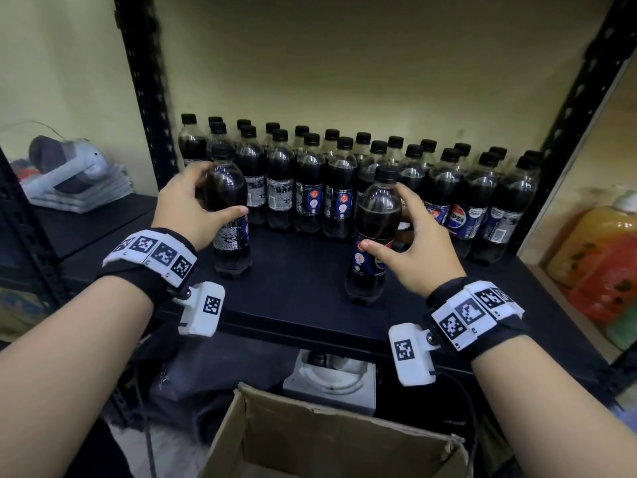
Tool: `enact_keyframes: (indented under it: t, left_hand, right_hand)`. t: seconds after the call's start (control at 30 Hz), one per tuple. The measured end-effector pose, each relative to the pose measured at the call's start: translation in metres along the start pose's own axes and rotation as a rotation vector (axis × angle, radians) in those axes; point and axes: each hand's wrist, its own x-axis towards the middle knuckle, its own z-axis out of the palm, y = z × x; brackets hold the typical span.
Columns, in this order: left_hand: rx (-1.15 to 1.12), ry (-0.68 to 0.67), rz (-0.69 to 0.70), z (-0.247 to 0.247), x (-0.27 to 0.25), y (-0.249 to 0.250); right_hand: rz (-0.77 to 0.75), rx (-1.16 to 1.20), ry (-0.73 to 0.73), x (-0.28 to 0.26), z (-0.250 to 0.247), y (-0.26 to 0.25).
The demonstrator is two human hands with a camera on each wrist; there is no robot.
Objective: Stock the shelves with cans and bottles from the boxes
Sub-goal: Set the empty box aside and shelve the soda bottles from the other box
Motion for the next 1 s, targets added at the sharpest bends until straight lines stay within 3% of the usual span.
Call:
enact_keyframes:
  t: [0.4,0.73,1.0]
  left_hand:
    - [0.039,0.041,-0.146,0.005,0.061,-0.028]
    - [-0.001,0.198,-0.26,0.006,0.107,-0.067]
    - [-0.119,0.244,-0.245,0.038,0.137,-0.091]
  right_hand:
    - [0.013,-0.001,-0.013,0.046,0.019,0.023]
    - [0.023,0.02,0.019,0.078,0.036,0.042]
    - [0.005,0.058,0.041,0.09,0.048,0.052]
